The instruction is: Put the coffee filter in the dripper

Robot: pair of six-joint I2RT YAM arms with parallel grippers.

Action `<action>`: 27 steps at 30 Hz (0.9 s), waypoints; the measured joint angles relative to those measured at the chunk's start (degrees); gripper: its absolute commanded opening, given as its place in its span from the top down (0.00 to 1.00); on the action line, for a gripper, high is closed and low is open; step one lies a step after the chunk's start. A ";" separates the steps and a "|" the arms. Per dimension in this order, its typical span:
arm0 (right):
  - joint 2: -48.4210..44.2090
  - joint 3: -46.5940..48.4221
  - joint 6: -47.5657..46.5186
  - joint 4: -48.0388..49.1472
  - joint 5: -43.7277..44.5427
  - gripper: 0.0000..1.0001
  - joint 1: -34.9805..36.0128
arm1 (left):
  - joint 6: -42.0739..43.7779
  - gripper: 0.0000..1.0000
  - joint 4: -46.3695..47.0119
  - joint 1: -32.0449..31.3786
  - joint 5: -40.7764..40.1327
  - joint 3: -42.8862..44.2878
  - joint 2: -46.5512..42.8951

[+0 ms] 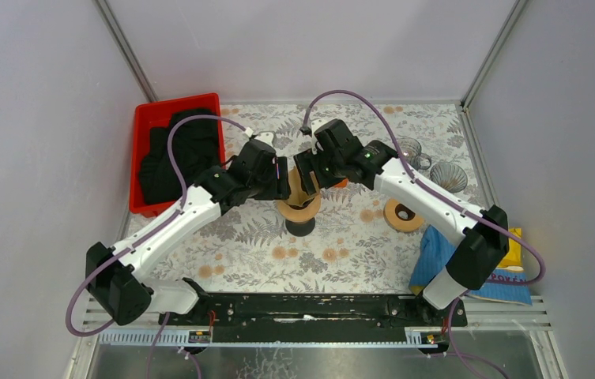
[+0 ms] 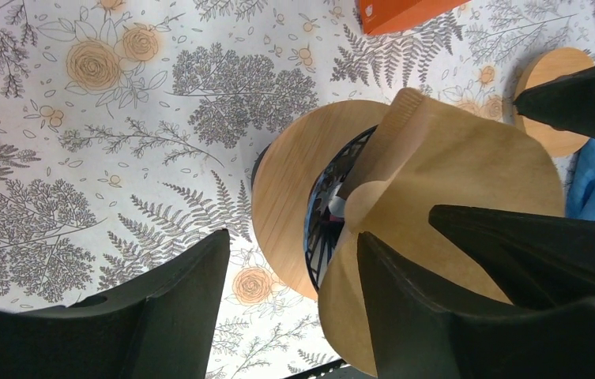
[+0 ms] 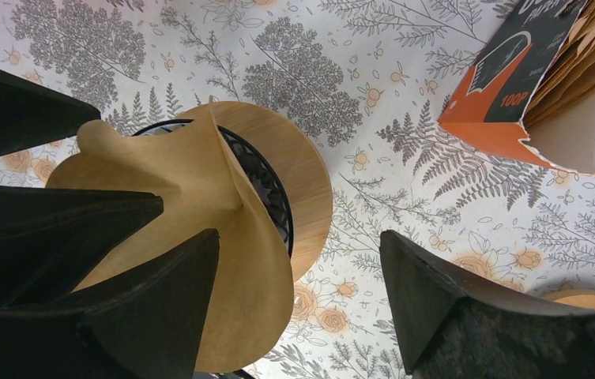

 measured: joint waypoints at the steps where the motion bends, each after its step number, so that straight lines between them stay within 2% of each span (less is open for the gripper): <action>1: -0.04 0.00 0.00 0.20 -0.04 0.17 0.00 | 0.02 0.31 0.00 0.00 0.00 0.20 -0.15; 9: -2.38 0.00 0.00 2.08 -0.79 0.14 0.00 | 0.02 0.28 0.09 0.00 0.00 1.11 -0.74; 15: -7.52 -2.82 -0.72 6.78 -1.36 0.09 0.00 | 0.04 0.23 0.13 0.52 -0.02 1.16 -2.12; 27: -26.40 -28.17 -3.30 23.71 -1.51 0.01 -0.02 | 2.03 0.02 2.27 2.58 -1.55 0.37 -11.06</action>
